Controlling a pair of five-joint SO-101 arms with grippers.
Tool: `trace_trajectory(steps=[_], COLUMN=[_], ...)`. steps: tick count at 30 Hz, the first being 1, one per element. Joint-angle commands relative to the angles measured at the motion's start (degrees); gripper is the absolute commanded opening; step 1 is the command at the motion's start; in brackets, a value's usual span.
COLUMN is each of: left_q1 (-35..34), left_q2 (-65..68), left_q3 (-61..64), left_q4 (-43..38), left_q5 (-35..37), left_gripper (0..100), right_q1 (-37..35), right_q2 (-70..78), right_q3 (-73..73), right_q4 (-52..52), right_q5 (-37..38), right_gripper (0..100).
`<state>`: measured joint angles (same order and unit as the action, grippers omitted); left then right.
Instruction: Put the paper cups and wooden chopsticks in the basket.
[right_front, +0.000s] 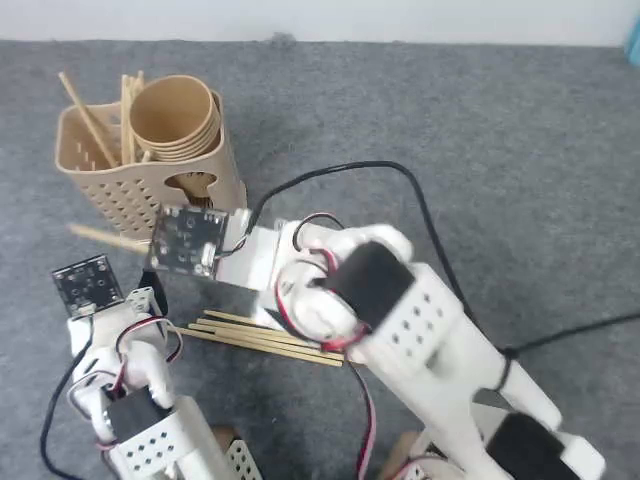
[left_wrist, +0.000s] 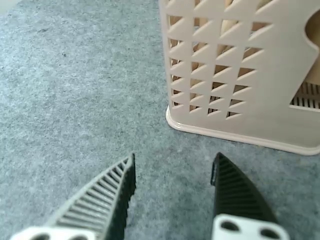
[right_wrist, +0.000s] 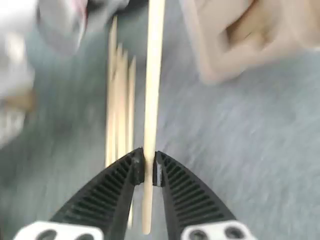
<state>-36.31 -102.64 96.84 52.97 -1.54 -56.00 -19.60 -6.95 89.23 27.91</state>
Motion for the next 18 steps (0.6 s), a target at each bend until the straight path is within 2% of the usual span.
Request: trace_trajectory(steps=[1, 11, 15, 18], left_q1=[-0.1, -0.1, -0.1, -0.1], left_q2=[0.3, 0.3, 0.3, 0.3], left_q3=[-0.2, -0.2, -0.2, -0.2], left_q4=[-0.2, -0.2, -0.2, -0.3], left_q5=[-0.6, -0.6, -0.6, -0.6], left_gripper=[24, 24, 24, 24], right_q1=[-0.5, -0.4, -0.4, -0.5], right_q2=[-3.2, 9.1, 16.9, 24.0], right_q3=[-1.1, -1.1, -1.8, -5.1], right_q4=[-14.5, -61.6, -75.7, -81.5], right_q5=[-9.9, -38.2, -40.1, -40.1], right_gripper=[0.8, 0.8, 0.8, 0.8])
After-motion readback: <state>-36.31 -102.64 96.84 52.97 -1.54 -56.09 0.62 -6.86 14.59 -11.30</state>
